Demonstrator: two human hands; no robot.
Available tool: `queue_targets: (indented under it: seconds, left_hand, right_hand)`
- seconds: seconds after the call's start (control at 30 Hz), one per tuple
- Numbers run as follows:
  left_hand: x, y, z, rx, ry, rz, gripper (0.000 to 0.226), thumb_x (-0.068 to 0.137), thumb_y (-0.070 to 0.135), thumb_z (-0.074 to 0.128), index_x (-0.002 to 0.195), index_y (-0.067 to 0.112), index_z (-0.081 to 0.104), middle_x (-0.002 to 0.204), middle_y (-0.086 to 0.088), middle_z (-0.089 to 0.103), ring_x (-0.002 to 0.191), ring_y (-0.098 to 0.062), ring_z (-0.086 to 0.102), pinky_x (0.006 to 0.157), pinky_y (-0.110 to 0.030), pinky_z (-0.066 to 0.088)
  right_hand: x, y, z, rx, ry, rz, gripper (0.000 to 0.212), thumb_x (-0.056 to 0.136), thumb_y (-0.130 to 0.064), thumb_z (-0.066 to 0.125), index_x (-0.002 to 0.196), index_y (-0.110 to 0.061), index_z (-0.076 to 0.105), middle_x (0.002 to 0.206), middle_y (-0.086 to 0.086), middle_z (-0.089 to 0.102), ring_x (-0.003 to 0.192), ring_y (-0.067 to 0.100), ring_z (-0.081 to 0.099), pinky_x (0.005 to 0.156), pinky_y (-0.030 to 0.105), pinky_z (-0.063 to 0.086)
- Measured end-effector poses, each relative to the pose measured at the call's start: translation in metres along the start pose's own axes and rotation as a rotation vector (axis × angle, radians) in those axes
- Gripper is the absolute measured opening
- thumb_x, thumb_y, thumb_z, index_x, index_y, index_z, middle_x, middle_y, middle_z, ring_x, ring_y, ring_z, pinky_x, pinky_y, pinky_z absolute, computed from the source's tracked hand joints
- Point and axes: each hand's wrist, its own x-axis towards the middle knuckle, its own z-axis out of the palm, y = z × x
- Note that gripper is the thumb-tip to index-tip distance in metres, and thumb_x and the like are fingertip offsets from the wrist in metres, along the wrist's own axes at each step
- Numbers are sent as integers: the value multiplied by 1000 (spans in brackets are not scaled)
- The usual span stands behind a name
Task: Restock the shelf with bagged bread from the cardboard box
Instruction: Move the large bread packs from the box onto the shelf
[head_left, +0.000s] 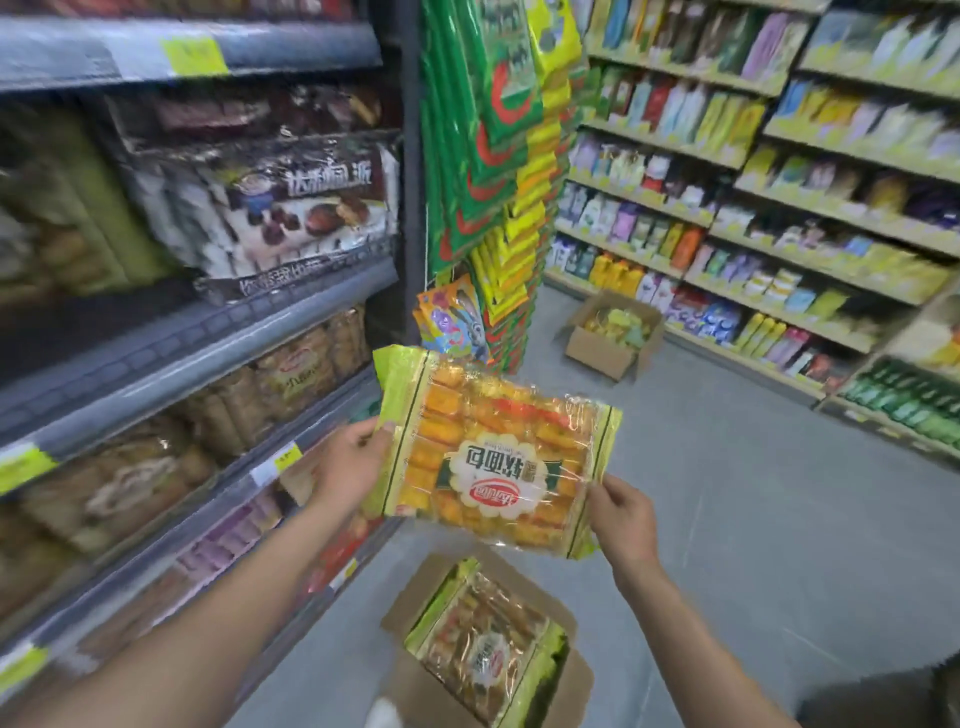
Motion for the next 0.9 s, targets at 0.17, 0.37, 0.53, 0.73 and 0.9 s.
queue_targets:
  seconds: [0.17, 0.37, 0.53, 0.73, 0.9]
  left_hand:
    - [-41, 32, -71, 71, 222, 206, 23, 102, 24, 57, 79, 23, 60, 73, 1, 48, 71, -11, 42, 61, -31, 28]
    - [-83, 69, -164, 267, 328, 317, 49, 102, 23, 56, 55, 18, 42, 58, 6, 42, 64, -20, 45, 58, -35, 28]
    - [-111, 84, -230, 385, 290, 404, 29, 101, 27, 59, 74, 22, 69, 88, 0, 62, 89, -21, 59, 79, -36, 44]
    - [-132, 82, -302, 472, 326, 515, 20, 97, 29, 60, 101, 21, 78, 100, 3, 68, 98, -16, 63, 90, -41, 50]
    - [-151, 80, -353, 478, 392, 626, 17, 97, 21, 64, 106, 16, 78, 102, -1, 69, 98, -17, 63, 89, -38, 50]
  right_hand:
    - [-50, -30, 25, 124, -162, 0, 43, 100, -12, 57, 60, -18, 43, 66, -4, 36, 65, 15, 37, 63, 29, 49]
    - [-104, -61, 60, 38, -462, -25, 13, 100, -14, 59, 105, -8, 69, 100, 3, 69, 90, 16, 62, 79, 31, 52]
    - [-130, -120, 86, 39, -397, -230, 81, 79, -38, 82, 145, -10, 44, 143, 5, 52, 127, 21, 53, 107, 36, 42]
    - [-180, -217, 150, -230, -800, -537, 133, 52, -76, 84, 159, -29, 19, 141, -13, 41, 134, 9, 42, 113, 35, 38]
    - [-235, -246, 205, -243, -1051, -530, 53, 82, -26, 85, 124, -34, 53, 111, -23, 64, 88, -17, 62, 67, 2, 46]
